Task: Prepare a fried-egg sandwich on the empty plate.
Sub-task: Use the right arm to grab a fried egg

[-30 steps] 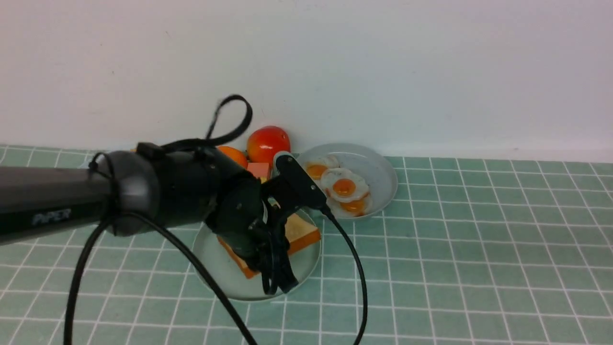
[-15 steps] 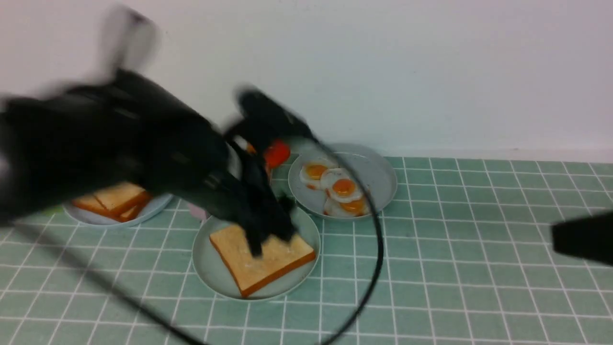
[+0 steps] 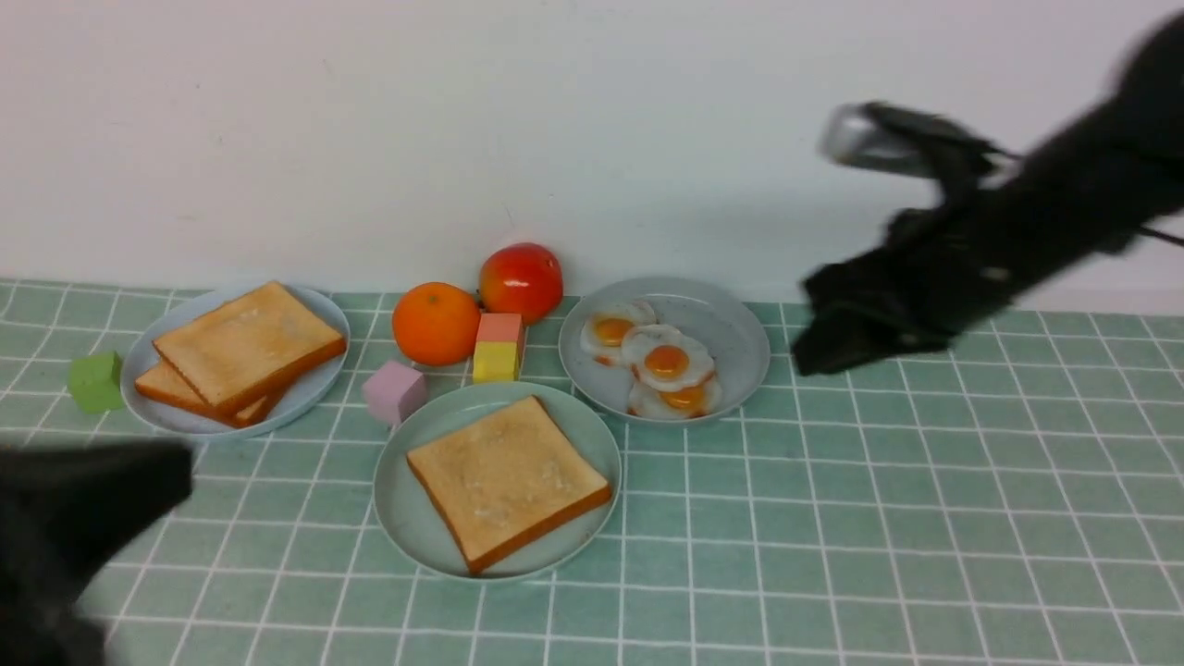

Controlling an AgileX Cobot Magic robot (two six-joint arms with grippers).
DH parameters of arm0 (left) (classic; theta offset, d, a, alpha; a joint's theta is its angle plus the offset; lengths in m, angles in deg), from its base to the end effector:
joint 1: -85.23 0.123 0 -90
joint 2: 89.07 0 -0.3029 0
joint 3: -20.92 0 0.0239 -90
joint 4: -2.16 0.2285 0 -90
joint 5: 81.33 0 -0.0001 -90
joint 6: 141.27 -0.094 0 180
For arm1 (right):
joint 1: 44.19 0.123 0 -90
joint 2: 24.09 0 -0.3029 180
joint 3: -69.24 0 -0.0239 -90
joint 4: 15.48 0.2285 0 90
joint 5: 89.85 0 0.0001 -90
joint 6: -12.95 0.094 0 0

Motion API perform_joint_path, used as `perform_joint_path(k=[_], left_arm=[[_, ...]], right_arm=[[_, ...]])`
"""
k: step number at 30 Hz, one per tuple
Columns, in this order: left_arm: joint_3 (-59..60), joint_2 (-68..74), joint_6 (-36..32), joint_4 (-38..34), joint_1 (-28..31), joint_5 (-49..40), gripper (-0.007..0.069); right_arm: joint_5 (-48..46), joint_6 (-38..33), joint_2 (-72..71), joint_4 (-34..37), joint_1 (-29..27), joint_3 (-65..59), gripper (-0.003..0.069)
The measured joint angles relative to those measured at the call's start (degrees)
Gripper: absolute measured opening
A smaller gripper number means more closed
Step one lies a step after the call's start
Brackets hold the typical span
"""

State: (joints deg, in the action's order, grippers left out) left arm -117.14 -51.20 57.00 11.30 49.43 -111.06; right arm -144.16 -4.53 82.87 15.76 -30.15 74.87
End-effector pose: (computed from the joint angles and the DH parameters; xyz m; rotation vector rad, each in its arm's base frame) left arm 0.0611 -0.0349 0.3419 0.3734 1.8967 -0.4675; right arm 0.3377 0.1253 0.3165 -0.4234 2.5995 0.6691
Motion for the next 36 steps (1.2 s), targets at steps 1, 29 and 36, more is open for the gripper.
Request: perform_joint_path(k=[1, 29, 36], left_arm=[[2.25, -2.21, 0.92, 0.36, 0.0, 0.69, -0.0013], [7.91, -9.31, 7.37, -1.31, 0.0, 1.18, -0.0013], [7.91, -9.31, 7.37, -2.2, 0.0, 0.99, -0.0013]], right_arm=[[-0.11, -0.05, 2.43, -0.22, 0.11, 2.12, 0.0218], [4.23, -0.05, 44.2, 0.73, 0.17, 45.54, 0.0448], [4.37, -0.09, 45.73, 1.2, -0.21, 45.7, 0.0448]])
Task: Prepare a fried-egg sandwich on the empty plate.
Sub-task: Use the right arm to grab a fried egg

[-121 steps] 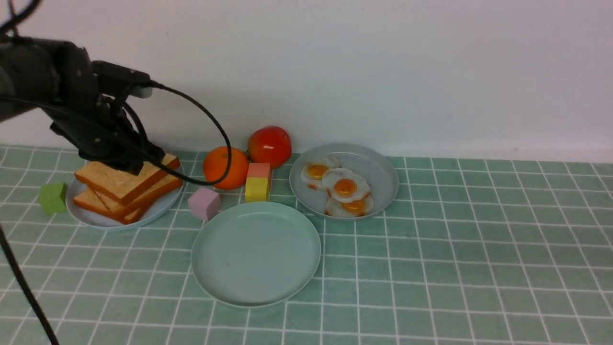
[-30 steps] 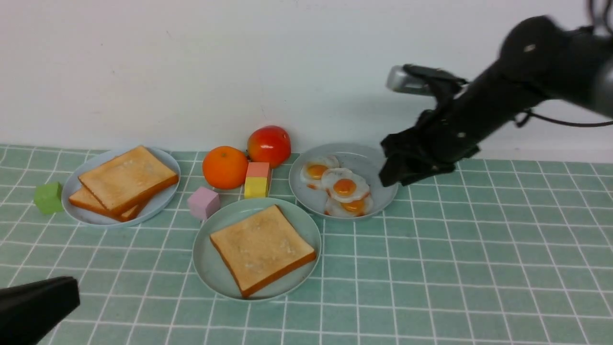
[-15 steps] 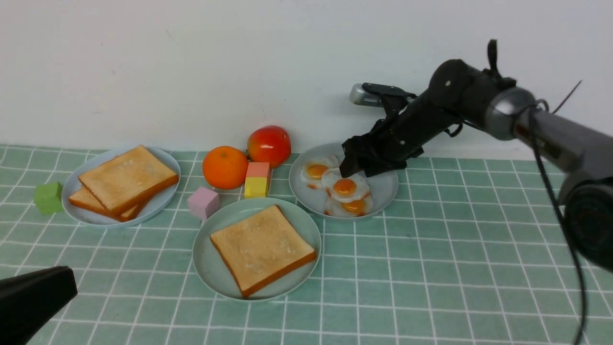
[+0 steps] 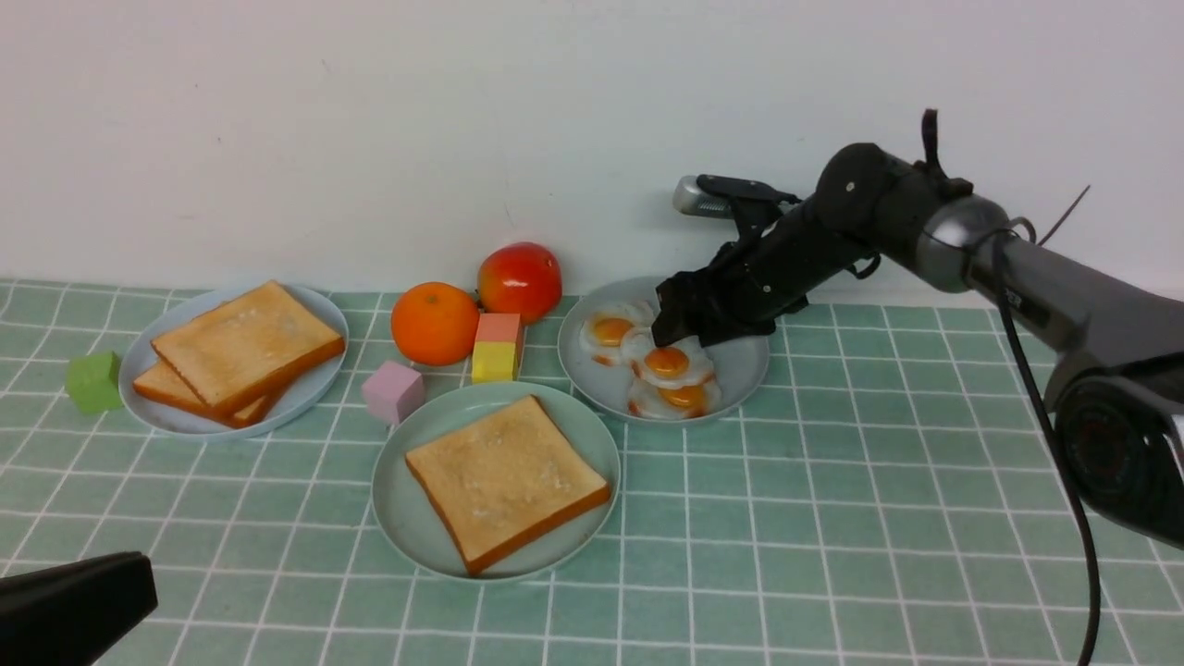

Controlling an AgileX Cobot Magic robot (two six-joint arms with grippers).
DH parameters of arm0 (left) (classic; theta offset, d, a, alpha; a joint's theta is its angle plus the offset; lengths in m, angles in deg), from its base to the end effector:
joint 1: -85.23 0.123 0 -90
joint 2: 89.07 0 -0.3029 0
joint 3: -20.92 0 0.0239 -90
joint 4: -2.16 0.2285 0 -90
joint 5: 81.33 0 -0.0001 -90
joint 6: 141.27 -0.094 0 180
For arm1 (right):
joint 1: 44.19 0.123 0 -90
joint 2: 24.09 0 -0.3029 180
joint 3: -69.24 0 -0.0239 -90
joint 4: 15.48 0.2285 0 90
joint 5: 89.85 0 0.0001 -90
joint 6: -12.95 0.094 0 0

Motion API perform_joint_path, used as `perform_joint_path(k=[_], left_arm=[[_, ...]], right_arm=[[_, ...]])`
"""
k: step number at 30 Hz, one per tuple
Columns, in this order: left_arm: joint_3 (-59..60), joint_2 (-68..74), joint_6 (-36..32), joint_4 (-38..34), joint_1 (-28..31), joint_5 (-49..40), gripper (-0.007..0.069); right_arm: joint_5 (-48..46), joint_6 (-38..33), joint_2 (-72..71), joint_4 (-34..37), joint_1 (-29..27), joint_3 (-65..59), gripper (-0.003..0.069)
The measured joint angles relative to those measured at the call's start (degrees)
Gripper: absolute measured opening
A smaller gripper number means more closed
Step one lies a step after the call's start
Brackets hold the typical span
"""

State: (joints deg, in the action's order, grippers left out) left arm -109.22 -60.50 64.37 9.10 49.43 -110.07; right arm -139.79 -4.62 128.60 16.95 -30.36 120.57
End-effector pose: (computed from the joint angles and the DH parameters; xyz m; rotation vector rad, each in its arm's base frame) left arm 0.0379 -0.0206 0.3096 0.2295 1.8986 -0.6080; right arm 0.5201 0.1678 0.1689 -0.3686 2.5327 0.6649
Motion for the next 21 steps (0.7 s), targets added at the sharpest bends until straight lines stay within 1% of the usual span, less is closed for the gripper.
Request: perform_joint_path(k=[4, 10, 15, 16, 17, 18, 20, 21], left_arm=[[0.0, 0.0, 0.0, -0.01, 0.0, -0.04, -0.0013], [0.0, 0.0, 0.0, -0.05, 0.0, -0.11, -0.0013], [0.0, 0.0, 0.0, -0.17, 0.0, -0.11, -0.0013], [0.0, 0.0, 0.0, -0.17, 0.0, -0.11, -0.0013], [0.0, 0.0, 0.0, -0.17, 0.0, -0.11, -0.0013], [0.0, 0.0, 0.0, -0.17, 0.0, -0.11, -0.0013], [0.0, 0.0, 0.0, -0.17, 0.0, -0.11, -0.0013], [0.0, 0.0, 0.0, -0.17, 0.0, -0.11, -0.0013]], right_arm=[[-0.77, 0.0, 0.11, 0.07, -0.05, 0.21, 0.0434], [-2.38, -0.02, 0.11, 0.45, -0.05, 0.34, 0.0354], [-4.39, -0.07, 0.18, 0.4, -0.06, 0.34, 0.0232], [-4.74, -0.07, 0.28, 0.4, -0.06, 0.34, 0.0211], [-4.79, -0.07, 0.29, 0.47, -0.06, 0.34, 0.0206], [-4.94, -0.07, 0.29, 0.78, -0.11, 0.34, 0.0164], [-5.06, -0.19, 0.29, 1.34, -0.16, 0.34, 0.011], [-5.06, -0.26, 0.29, 1.34, -0.16, 0.34, 0.0104]])
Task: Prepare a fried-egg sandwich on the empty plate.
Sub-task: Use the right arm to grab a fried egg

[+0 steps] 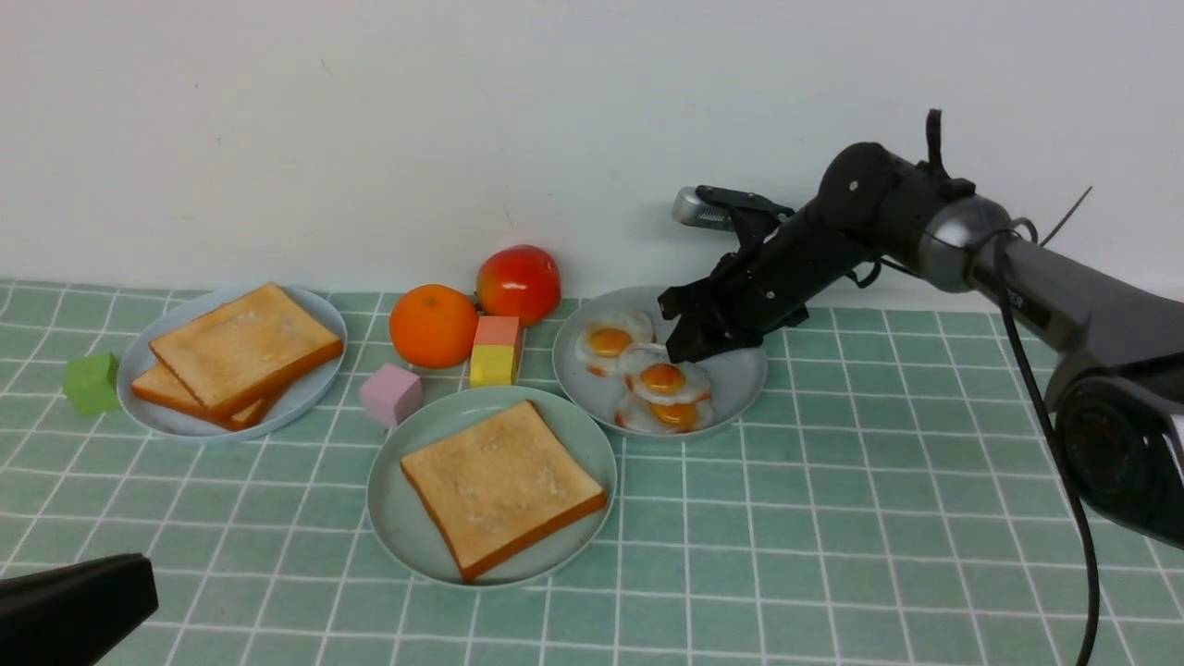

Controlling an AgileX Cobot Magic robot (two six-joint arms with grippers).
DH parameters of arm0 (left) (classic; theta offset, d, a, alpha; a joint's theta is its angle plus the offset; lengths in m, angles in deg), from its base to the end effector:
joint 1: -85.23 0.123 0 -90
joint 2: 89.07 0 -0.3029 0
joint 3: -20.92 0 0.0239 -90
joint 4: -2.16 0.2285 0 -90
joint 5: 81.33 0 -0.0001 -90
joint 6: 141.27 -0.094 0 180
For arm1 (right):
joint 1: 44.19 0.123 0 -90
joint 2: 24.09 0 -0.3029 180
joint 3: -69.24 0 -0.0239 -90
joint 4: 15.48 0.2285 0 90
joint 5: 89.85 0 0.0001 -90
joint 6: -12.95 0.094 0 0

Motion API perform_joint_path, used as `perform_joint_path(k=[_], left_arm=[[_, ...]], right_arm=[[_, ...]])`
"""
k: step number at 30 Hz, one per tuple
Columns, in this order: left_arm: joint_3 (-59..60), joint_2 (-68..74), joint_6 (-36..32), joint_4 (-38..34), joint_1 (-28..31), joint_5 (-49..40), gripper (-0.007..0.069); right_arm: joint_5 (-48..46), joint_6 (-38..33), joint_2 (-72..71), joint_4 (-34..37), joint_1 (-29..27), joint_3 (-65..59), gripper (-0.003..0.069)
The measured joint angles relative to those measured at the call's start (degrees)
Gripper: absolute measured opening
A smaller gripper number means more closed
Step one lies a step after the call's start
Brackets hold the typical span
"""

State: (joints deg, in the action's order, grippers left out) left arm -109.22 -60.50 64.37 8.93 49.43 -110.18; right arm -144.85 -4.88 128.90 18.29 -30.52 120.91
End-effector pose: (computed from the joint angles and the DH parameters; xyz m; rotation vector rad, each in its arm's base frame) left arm 0.0378 -0.0206 0.3094 0.2282 1.9013 -0.6101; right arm 0.5134 0.1690 0.1658 -0.4020 2.5981 0.7238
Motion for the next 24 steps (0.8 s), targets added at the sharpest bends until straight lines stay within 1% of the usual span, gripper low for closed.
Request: perform_joint_path(k=[3, 5, 7, 9, 13, 15, 18, 19, 21, 24], left_arm=[[0.0, 0.0, 0.0, 0.0, 0.0, 0.0, -0.0011], [0.0, 0.0, 0.0, 0.0, 0.0, 0.0, -0.001], [0.0, 0.0, 0.0, 0.0, 0.0, 0.0, -0.001], [0.0, 0.0, 0.0, 0.0, 0.0, 0.0, -0.001], [0.0, 0.0, 0.0, 0.0, 0.0, 0.0, -0.0006], [0.0, 0.0, 0.0, 0.0, 0.0, 0.0, -0.0005], [0.0, 0.0, 0.0, 0.0, 0.0, 0.0, -0.0003], [0.0, 0.0, 0.0, 0.0, 0.0, 0.0, -0.0003], [0.0, 0.0, 0.0, 0.0, 0.0, 0.0, -0.0003], [0.0, 0.0, 0.0, 0.0, 0.0, 0.0, -0.0003]], right_arm=[[-0.46, -1.42, 0.0, 0.75, 0.0, 0.06, 0.001], [-1.94, -2.3, 0.0, 1.17, 0.0, 0.46, -0.0011], [-3.33, -2.57, 0.08, 1.21, 0.0, 1.0, -0.0013], [-7.15, -2.79, 0.2, 1.21, 0.0, 3.34, -0.0013], [-10.28, -2.84, 0.2, 1.23, 0.05, 6.6, -0.0013], [-11.05, -2.84, 0.2, 1.17, 0.05, 8.24, -0.001], [-11.05, -4.71, 0.2, 0.18, 0.05, 9.26, -0.0006], [-10.91, -7.44, 0.2, -0.78, 0.05, 9.26, 0.0002], [-10.79, -10.29, 0.46, -1.22, 0.05, 9.26, 0.0022], [-10.27, -13.29, 1.09, -1.09, 0.05, 9.26, 0.008]])
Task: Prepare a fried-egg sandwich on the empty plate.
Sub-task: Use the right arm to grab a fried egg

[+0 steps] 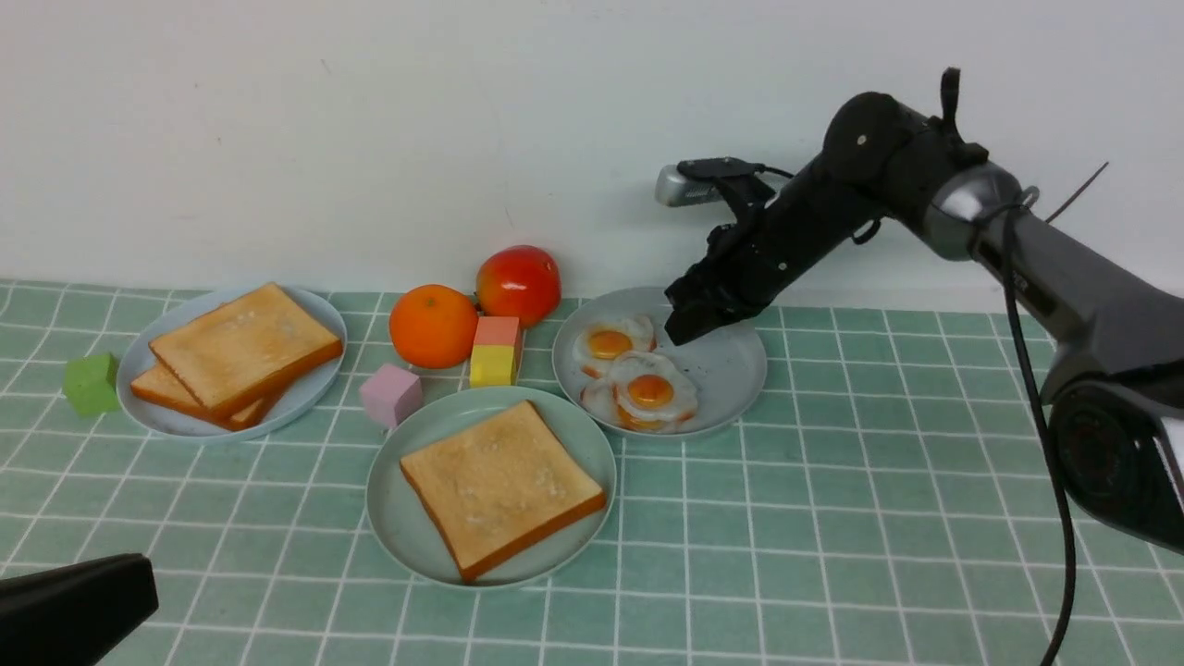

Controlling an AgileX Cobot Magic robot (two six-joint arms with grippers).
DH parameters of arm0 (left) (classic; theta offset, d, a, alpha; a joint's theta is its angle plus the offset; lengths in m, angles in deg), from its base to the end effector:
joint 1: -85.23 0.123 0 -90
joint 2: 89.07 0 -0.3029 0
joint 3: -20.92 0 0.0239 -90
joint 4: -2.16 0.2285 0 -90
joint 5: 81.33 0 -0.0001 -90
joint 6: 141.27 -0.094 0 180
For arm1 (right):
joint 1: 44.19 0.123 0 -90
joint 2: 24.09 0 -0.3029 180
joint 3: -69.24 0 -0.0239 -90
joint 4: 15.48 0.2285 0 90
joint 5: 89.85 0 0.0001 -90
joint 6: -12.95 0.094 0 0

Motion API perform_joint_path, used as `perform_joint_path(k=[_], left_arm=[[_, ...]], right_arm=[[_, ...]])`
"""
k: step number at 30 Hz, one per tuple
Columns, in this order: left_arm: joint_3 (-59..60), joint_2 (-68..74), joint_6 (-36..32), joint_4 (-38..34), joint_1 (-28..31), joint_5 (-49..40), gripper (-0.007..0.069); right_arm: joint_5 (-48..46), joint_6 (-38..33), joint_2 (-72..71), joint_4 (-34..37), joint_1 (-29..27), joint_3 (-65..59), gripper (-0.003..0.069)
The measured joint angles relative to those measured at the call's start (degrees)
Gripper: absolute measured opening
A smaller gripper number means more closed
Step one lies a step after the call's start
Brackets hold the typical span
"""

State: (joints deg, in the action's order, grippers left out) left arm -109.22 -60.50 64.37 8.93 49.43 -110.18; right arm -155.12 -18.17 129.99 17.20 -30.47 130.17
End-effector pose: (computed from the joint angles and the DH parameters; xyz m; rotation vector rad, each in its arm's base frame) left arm 0.0378 -0.0206 0.3094 0.2282 1.9013 -0.6101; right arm 0.5109 0.1722 0.1928 -0.8215 2.4830 0.6717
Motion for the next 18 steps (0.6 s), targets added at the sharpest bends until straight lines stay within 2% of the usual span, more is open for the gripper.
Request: perform_joint_path(k=[3, 8, 13, 16, 18], left_arm=[[0.0, 0.0, 0.0, 0.0, 0.0, 0.0, -0.0001], [0.0, 0.0, 0.0, 0.0, 0.0, 0.0, 0.0003], [0.0, 0.0, 0.0, 0.0, 0.0, 0.0, 0.0003], [0.0, 0.0, 0.0, 0.0, 0.0, 0.0, 0.0004], [0.0, 0.0, 0.0, 0.0, 0.0, 0.0, 0.0004]], right_arm=[[1.31, -4.39, 1.56, 1.27, 0.0, 0.0, 0.0241], [4.21, -8.15, 2.99, 3.29, 0.0, 0.0, 0.0405], [6.91, -9.03, 4.03, 5.02, 0.0, 0.0, 0.0429], [7.09, -9.22, 4.22, 5.67, 0.0, 0.0, 0.0407], [6.81, -9.22, 4.51, 6.15, 0.0, 0.0, 0.0368]])
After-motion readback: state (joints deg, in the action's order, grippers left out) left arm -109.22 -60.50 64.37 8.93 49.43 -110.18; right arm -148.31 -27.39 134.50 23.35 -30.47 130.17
